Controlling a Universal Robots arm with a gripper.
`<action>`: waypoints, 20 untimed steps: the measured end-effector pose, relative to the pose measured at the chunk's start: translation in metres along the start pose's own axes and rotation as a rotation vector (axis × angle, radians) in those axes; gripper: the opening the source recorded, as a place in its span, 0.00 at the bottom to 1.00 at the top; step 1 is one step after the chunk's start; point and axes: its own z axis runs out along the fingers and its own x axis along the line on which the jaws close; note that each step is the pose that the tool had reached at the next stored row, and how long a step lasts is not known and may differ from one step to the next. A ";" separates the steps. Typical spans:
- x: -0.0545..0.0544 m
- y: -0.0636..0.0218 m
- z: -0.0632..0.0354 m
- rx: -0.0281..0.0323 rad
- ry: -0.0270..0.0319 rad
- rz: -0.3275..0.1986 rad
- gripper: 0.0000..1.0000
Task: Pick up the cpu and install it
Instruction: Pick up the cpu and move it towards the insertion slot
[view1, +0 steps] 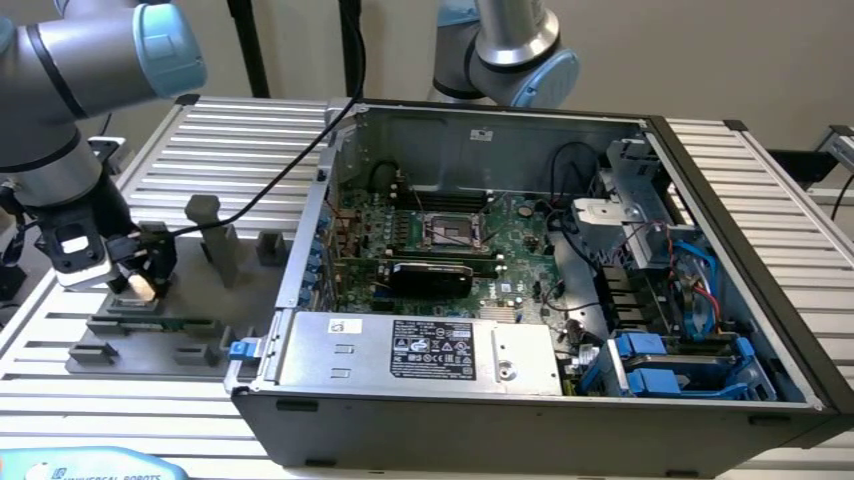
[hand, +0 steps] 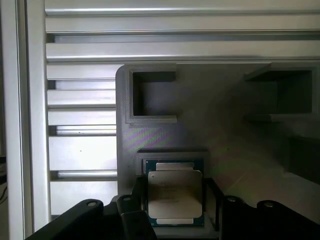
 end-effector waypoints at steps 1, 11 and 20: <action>0.000 0.0000 -0.0002 0.0000 0.0006 0.000 0.58; 0.000 0.0000 -0.0013 0.0007 0.0036 0.000 0.58; 0.000 0.0001 -0.0012 0.0017 0.0035 0.000 0.55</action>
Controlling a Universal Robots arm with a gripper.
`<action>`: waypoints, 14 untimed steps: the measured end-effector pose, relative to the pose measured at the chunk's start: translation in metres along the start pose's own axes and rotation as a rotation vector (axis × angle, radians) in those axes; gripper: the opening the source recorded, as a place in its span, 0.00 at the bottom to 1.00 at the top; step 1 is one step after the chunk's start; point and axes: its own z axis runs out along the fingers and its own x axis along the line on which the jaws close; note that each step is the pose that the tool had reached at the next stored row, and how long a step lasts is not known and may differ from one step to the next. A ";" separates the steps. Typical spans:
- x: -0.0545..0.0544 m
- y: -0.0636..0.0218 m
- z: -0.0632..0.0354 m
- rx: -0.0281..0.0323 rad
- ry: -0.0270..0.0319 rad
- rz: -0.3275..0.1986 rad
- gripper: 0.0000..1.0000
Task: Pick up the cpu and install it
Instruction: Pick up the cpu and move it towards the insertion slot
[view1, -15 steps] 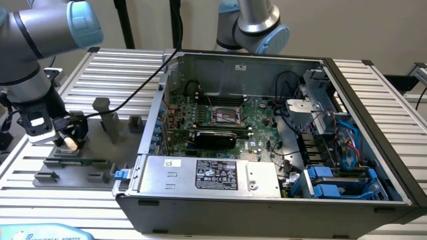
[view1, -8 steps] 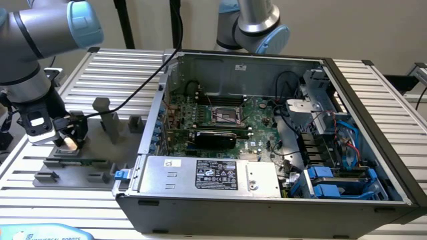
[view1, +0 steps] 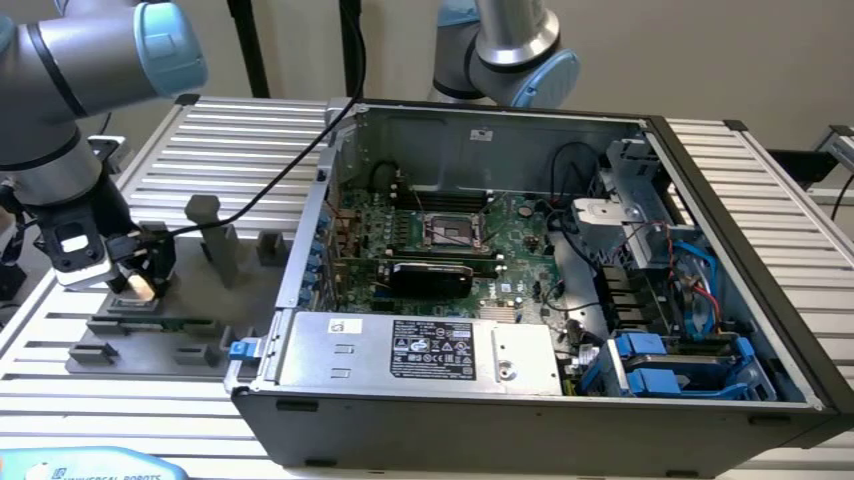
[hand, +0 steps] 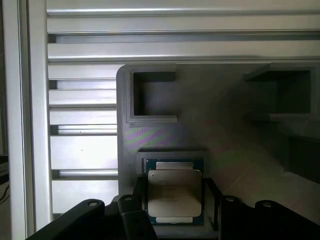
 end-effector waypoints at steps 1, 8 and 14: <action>0.000 0.0000 -0.0003 -0.0001 -0.0001 0.000 0.55; 0.000 0.0006 -0.0195 -0.0001 -0.0001 0.000 0.55; 0.000 0.0013 -0.0467 -0.0001 -0.0001 0.000 0.55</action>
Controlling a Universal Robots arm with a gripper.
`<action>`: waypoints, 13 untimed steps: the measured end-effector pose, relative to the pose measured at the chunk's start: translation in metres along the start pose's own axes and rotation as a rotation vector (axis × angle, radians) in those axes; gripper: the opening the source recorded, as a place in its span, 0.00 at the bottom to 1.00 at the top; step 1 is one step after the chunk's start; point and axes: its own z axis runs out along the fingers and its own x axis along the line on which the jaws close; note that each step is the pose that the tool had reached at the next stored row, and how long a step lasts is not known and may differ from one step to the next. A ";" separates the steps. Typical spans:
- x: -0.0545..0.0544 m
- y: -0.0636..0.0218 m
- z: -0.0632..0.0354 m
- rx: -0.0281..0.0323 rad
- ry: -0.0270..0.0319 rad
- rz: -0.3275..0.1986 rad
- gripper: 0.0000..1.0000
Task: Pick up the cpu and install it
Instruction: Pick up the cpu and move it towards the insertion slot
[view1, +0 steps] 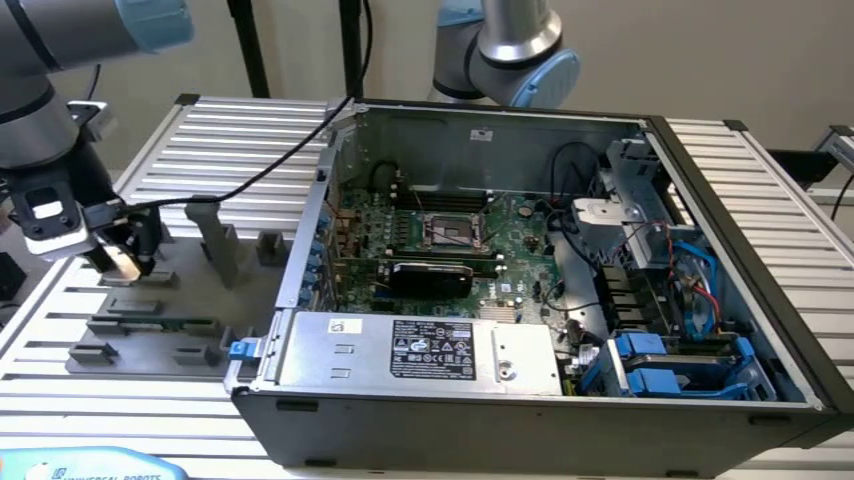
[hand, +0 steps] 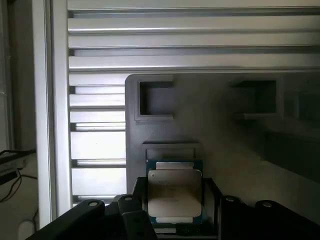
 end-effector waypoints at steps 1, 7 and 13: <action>0.000 0.0001 -0.0048 0.0001 0.0001 0.000 0.55; 0.000 0.0010 -0.0320 0.0001 0.0001 0.000 0.55; -0.005 0.0018 -0.0594 0.0001 0.0002 0.000 0.55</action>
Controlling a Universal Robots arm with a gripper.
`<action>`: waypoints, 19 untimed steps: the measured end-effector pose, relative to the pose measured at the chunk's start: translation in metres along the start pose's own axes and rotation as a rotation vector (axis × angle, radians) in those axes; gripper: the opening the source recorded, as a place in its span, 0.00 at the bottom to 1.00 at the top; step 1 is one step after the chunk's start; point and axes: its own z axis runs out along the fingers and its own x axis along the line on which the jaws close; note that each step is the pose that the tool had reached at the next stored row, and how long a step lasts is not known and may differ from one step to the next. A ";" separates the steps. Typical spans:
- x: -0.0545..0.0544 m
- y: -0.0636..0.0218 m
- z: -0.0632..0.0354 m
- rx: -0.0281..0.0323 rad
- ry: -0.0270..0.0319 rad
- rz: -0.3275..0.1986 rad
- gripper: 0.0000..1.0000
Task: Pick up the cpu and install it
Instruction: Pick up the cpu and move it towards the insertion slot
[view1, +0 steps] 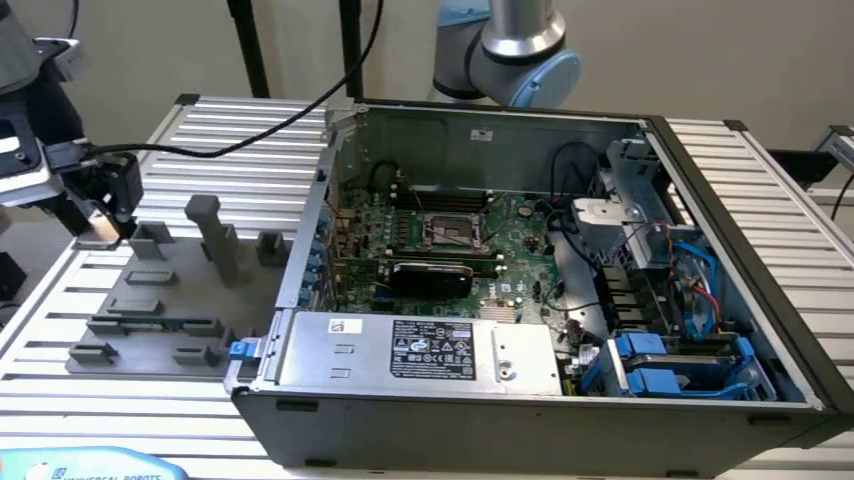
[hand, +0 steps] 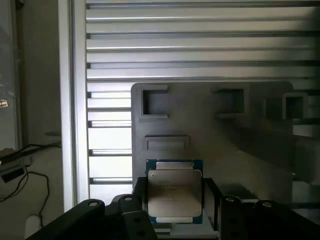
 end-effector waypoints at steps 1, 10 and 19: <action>-0.001 0.0002 -0.0044 -0.0001 -0.0002 0.000 0.55; -0.027 0.0020 -0.0451 -0.0001 0.0001 0.000 0.55; -0.068 0.0040 -0.0809 -0.0034 0.0018 0.000 0.55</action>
